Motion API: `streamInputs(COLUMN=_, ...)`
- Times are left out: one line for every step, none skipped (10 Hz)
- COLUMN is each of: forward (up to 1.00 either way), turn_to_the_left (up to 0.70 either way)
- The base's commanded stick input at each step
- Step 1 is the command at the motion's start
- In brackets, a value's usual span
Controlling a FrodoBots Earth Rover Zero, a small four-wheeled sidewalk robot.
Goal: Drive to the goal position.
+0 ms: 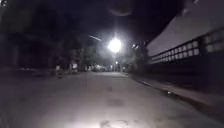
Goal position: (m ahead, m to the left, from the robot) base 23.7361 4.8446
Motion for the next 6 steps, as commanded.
streamInputs(forward=0.50, turn_to_the_left=0.00)
streamInputs(forward=0.50, turn_to_the_left=0.00)
streamInputs(forward=0.50, turn_to_the_left=0.00)
streamInputs(forward=0.50, turn_to_the_left=0.00)
streamInputs(forward=0.50, turn_to_the_left=0.00)
streamInputs(forward=0.50, turn_to_the_left=0.00)
